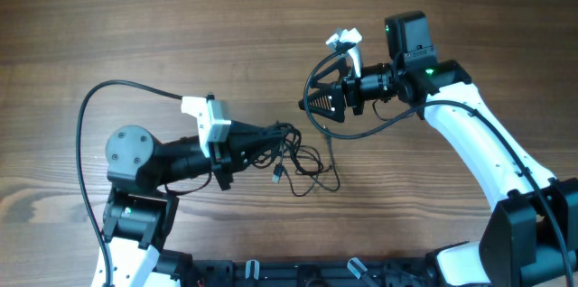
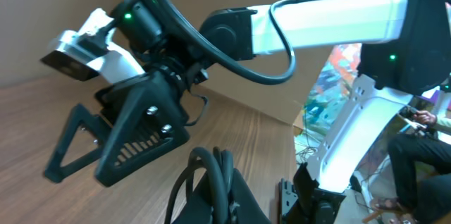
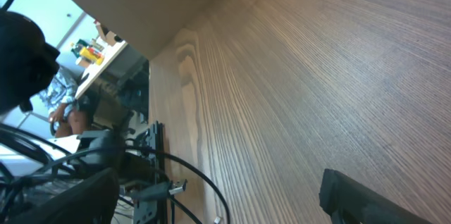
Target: Untangle cables
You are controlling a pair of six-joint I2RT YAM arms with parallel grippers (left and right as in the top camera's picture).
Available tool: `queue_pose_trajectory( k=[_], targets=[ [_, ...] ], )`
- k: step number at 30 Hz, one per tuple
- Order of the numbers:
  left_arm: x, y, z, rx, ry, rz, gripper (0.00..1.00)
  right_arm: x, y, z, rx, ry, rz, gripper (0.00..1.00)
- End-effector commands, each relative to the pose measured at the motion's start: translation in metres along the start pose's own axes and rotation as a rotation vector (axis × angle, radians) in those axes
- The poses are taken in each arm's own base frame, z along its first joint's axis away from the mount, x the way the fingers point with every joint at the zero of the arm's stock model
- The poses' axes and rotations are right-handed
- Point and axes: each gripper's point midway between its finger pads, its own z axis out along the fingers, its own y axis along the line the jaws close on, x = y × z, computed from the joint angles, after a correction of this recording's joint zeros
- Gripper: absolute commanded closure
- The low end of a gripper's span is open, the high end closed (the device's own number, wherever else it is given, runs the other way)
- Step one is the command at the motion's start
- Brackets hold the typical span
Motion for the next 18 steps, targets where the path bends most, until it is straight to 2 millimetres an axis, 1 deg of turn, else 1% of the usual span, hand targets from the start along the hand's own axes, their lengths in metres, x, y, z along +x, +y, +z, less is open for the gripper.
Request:
queue_pose_trajectory(
  k=[1,3,5,6,10,12,14,16,18],
  targets=[
    [-0.018,0.005,-0.010,-0.030,-0.038,-0.028,0.96,0.003,0.009,0.005,-0.041,0.011,-0.050,0.04],
    [-0.024,0.009,-0.014,-0.048,-0.060,-0.070,0.96,0.007,0.017,0.014,-0.062,0.030,-0.103,0.04],
    [-0.027,0.010,-0.016,-0.053,-0.071,-0.122,0.96,0.008,0.023,0.023,-0.073,0.045,-0.173,0.12],
    [-0.027,0.010,-0.016,-0.051,-0.072,-0.154,0.96,0.008,0.026,0.028,-0.074,0.050,-0.198,0.13],
    [-0.027,0.010,-0.016,-0.048,-0.075,-0.232,0.96,0.002,0.043,0.046,-0.118,0.042,-0.276,0.14],
    [-0.028,0.011,-0.016,-0.053,-0.079,-0.255,0.96,0.004,0.051,0.053,-0.141,0.054,-0.291,0.14],
    [-0.029,0.014,-0.016,-0.070,-0.092,-0.283,0.96,0.006,0.057,0.056,-0.162,0.061,-0.283,0.14],
    [-0.033,0.022,-0.017,-0.113,-0.124,-0.314,0.96,0.006,0.067,0.054,-0.222,0.054,-0.269,0.14],
    [-0.035,0.027,-0.018,-0.136,-0.142,-0.330,0.96,0.006,0.070,0.054,-0.240,0.052,-0.266,0.13]
  ],
)
